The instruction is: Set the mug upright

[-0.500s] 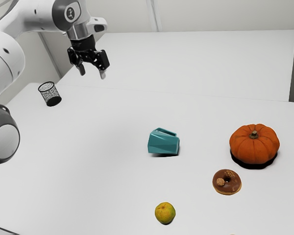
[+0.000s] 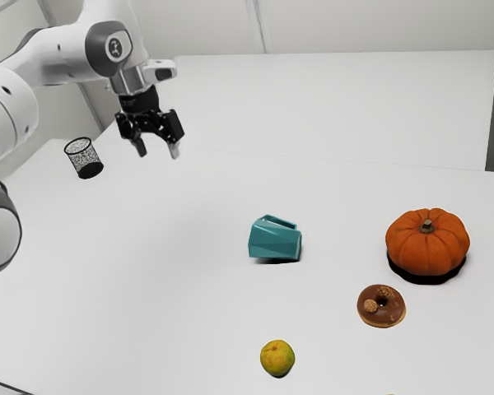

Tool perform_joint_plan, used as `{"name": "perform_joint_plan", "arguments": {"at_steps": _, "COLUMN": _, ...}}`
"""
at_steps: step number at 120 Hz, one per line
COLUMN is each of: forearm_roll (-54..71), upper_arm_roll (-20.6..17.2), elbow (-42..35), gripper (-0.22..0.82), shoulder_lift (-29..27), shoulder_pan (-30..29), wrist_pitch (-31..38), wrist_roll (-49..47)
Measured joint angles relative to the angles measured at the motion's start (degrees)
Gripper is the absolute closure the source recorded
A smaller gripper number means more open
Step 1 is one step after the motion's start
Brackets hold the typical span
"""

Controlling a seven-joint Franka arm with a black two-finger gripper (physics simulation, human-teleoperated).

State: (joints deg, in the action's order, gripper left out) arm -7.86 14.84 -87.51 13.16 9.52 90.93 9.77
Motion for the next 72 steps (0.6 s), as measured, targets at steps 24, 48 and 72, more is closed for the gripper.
{"name": "perform_joint_plan", "arguments": {"at_steps": 24, "forearm_roll": -9.5, "upper_arm_roll": 0.1, "elbow": -13.0, "gripper": 0.00, "shoulder_lift": -0.8, "shoulder_pan": -1.2, "wrist_pitch": 9.9, "wrist_roll": 1.6}}
{"name": "perform_joint_plan", "arguments": {"at_steps": 48, "forearm_roll": -22.0, "upper_arm_roll": 0.1, "elbow": -20.5, "gripper": 0.00, "shoulder_lift": 0.6, "shoulder_pan": -1.3, "wrist_pitch": 18.9, "wrist_roll": 5.3}}
{"name": "perform_joint_plan", "arguments": {"at_steps": 72, "forearm_roll": -35.1, "upper_arm_roll": 0.0, "elbow": -22.6, "gripper": 0.00, "shoulder_lift": 4.5, "shoulder_pan": -0.9, "wrist_pitch": 24.6, "wrist_roll": 10.5}}
